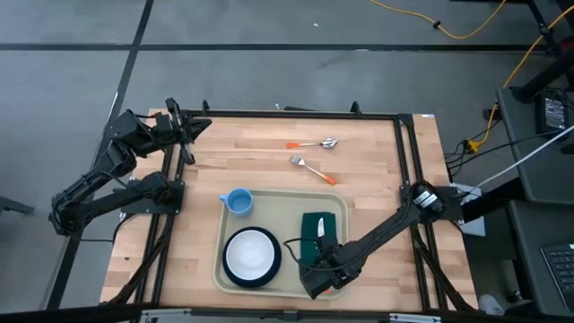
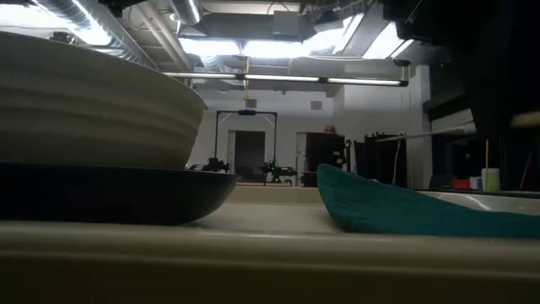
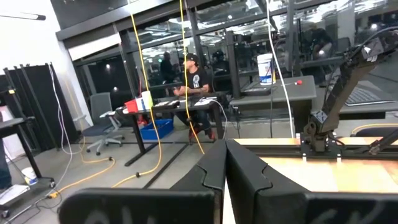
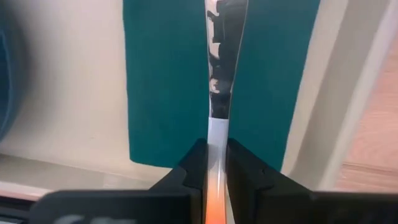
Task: Set up tray
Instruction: Put the orange knife on top of the green napkin on the gray tray
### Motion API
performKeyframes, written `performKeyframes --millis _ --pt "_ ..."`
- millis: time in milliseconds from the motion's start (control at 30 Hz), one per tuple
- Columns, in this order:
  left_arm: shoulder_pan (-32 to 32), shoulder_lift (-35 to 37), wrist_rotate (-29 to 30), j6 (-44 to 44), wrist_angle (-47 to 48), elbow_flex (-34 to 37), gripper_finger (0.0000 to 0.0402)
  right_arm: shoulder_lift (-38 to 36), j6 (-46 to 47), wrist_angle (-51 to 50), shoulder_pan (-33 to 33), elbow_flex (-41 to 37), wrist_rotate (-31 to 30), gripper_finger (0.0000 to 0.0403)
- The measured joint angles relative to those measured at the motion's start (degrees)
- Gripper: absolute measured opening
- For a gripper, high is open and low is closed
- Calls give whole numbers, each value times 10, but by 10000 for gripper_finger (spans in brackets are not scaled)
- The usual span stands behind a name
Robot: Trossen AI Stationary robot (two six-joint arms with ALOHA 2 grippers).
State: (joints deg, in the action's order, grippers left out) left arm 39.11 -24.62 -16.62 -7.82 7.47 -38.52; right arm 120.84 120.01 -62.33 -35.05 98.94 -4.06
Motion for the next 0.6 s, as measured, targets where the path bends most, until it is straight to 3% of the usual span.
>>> performKeyframes --millis 300,467,600 --pt "0 0 0 0 0 0 4 -10 2 -2 5 2 9 41" --pt "0 0 0 0 0 0 4 -38 0 -36 5 45 -70 41" --pt "0 0 0 1 0 0 4 -46 -4 -165 5 122 -110 41"
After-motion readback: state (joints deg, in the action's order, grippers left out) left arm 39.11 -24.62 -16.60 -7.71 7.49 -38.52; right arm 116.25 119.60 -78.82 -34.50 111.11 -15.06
